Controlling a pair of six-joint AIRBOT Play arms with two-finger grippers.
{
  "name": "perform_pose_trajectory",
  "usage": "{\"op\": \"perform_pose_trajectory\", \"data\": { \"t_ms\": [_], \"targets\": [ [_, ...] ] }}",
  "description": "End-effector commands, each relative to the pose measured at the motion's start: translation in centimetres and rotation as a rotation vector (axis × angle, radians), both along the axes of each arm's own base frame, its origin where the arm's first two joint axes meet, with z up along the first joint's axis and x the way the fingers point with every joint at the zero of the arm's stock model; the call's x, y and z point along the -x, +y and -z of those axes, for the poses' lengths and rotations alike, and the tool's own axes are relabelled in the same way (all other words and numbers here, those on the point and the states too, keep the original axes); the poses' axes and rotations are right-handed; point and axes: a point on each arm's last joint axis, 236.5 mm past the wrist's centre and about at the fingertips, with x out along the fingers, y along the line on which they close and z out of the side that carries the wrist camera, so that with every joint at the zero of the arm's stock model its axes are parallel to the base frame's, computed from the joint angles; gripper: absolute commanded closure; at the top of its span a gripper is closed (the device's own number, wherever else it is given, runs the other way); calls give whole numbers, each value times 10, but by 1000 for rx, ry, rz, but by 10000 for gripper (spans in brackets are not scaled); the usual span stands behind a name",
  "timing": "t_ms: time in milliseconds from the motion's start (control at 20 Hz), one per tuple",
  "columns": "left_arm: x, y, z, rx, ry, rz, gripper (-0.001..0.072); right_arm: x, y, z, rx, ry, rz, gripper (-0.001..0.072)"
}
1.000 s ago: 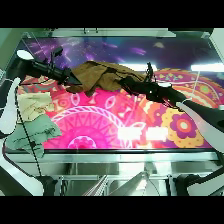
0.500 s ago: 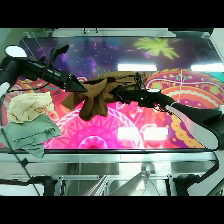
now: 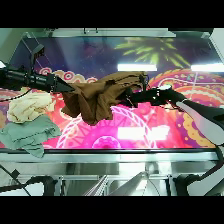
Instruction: Fold the shirts.
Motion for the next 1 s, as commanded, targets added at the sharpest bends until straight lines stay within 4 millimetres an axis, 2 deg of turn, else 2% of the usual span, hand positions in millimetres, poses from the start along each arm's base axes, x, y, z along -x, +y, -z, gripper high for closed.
{"op": "perform_pose_trajectory", "data": {
  "t_ms": [0, 150, 300, 400, 600, 800, 850, 900, 950],
  "targets": [
    [0, 6, 3, 2, 5, -15, 690, 32, -22, 12, 55, 113, -107, 348],
    [0, 5, 2, 5, 5, -15, 690, 18, -15, 28, 117, 81, -39, 345],
    [1, 4, 1, 9, 8, -11, 690, 8, 5, 39, 116, 84, 27, 338],
    [3, 4, 1, 10, 11, -5, 690, -6, 10, 48, 126, 42, 83, 338],
    [8, 3, 0, 15, 22, 15, 690, -43, 4, 44, 116, -24, 221, 339],
    [11, 3, 0, 18, 28, 26, 689, -58, 1, 39, 101, -28, 286, 358],
    [11, 3, 0, 18, 28, 27, 690, -58, 3, 35, 89, -36, 283, 549],
    [10, 3, 0, 17, 26, 23, 690, -57, 6, 31, 77, -46, 272, 686],
    [9, 3, 0, 17, 24, 20, 690, -54, 8, 23, 61, -55, 254, 689]
  ]
}}
